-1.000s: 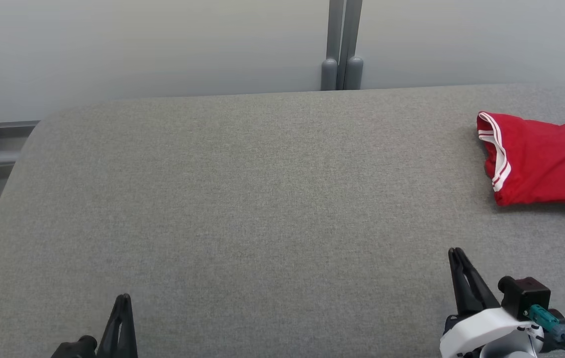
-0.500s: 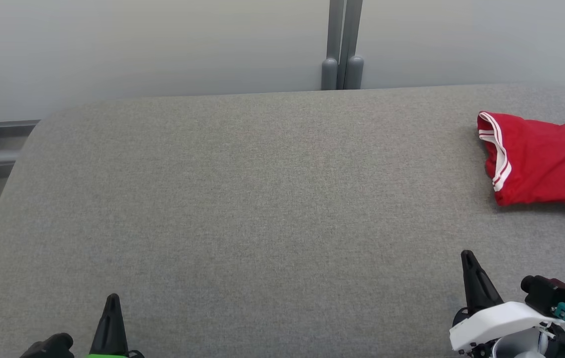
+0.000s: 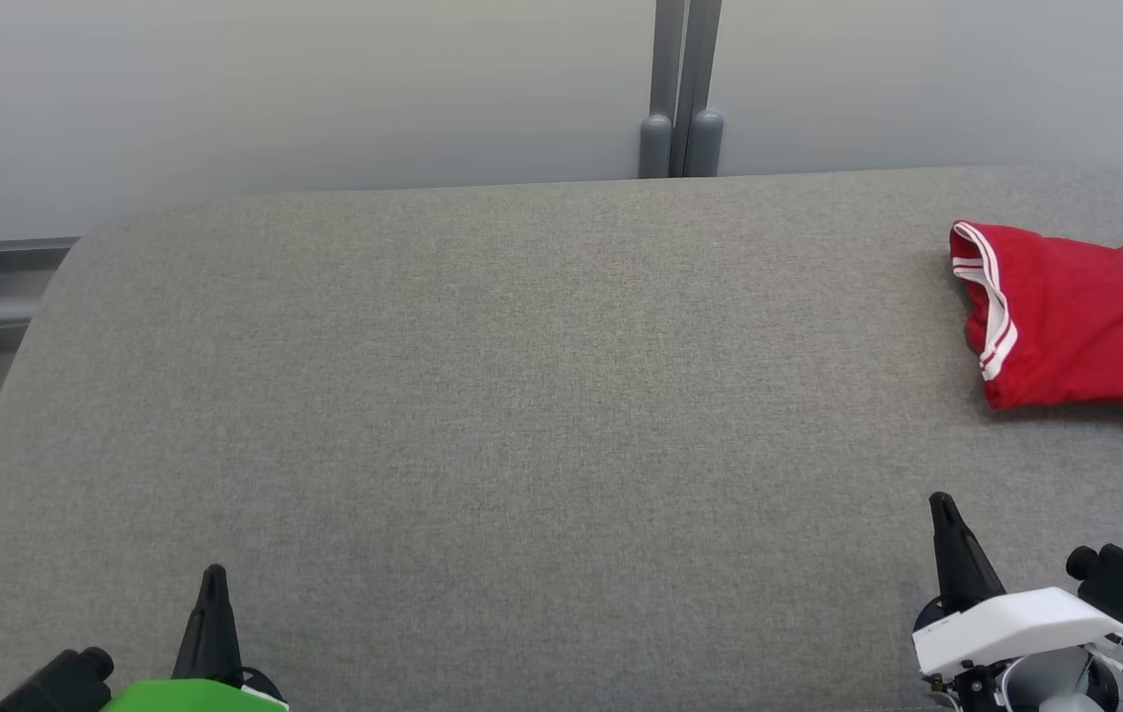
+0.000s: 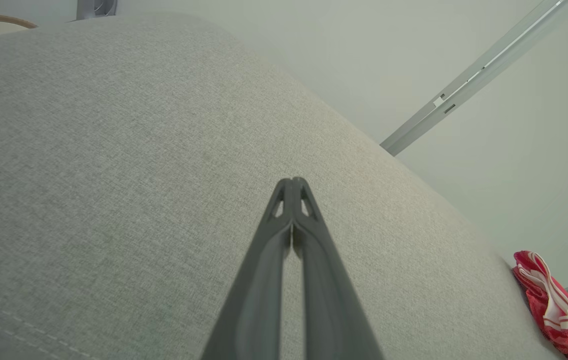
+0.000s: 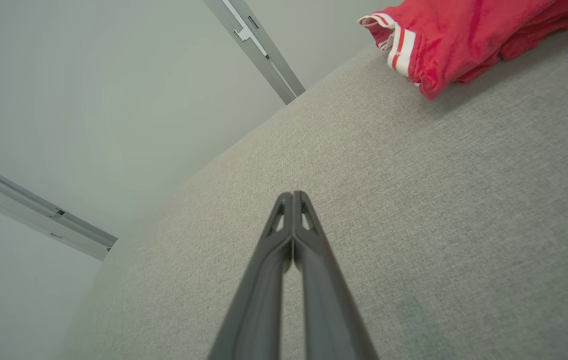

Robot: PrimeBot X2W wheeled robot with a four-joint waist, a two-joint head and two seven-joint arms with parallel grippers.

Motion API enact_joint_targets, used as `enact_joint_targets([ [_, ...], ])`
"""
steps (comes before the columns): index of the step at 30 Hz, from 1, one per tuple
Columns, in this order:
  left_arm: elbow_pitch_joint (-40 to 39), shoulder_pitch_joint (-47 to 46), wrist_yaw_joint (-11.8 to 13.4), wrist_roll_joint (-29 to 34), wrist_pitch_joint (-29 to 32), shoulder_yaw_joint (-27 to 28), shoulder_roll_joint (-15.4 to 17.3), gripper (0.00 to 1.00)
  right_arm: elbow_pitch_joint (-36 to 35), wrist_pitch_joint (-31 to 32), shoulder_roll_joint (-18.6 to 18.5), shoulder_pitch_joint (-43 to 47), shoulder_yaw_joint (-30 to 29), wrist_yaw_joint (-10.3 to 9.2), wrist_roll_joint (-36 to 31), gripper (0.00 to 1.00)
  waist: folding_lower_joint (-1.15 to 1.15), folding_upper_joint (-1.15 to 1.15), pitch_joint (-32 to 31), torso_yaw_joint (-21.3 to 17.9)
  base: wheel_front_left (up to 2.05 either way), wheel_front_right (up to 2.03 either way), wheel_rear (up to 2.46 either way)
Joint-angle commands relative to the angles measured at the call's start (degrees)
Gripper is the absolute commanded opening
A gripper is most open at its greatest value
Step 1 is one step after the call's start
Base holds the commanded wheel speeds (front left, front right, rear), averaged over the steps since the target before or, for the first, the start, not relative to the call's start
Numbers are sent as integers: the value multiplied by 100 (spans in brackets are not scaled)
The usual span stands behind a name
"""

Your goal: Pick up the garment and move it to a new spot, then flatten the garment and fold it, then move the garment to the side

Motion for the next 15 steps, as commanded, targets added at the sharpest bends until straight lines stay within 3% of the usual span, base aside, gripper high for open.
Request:
enact_joint_targets([
  [1,-85,-166,-43,-189,39,46,30,0,-104,38,-24,-148,-32,0,185,0,0,0,0,0,0,0,0],
  [15,-87,-343,-92,-1228,335,140,37,0,-168,302,-30,-191,-113,-1,1272,0,0,0,8,5,0,0,0],
])
